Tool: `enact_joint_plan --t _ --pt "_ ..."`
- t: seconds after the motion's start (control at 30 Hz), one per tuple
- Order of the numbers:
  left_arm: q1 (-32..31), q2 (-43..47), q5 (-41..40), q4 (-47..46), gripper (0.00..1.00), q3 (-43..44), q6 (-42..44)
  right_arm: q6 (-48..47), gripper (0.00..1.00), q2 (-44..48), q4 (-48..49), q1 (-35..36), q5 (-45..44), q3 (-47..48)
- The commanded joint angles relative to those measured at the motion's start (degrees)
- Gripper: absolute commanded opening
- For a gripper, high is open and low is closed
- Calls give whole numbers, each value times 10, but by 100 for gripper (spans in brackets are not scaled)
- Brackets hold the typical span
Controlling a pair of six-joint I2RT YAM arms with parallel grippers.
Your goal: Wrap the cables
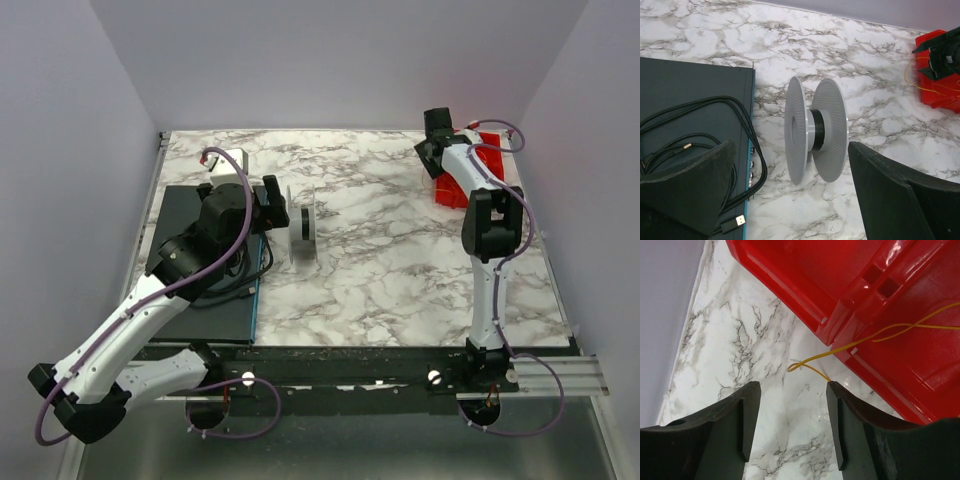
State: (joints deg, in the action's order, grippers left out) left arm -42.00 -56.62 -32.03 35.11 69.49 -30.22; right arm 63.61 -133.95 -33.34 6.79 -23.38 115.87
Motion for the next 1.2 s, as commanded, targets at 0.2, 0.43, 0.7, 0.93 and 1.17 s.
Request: enact_joint_plan --t 0.2,0.43,0.7,0.93,1.17 --pt "4 26 2 30 99 2 5 53 61 -22 13 -2 -50 25" --pt "5 41 -8 42 99 10 15 57 52 -37 18 -2 -56 27" --pt "5 65 -13 48 99 5 10 61 45 -31 45 -2 -64 2" --pt "6 70 -20 52 99 13 22 45 23 -47 43 -2 -72 26" --pt "6 77 -20 55 99 27 28 -3 1 -12 56 -2 -63 12"
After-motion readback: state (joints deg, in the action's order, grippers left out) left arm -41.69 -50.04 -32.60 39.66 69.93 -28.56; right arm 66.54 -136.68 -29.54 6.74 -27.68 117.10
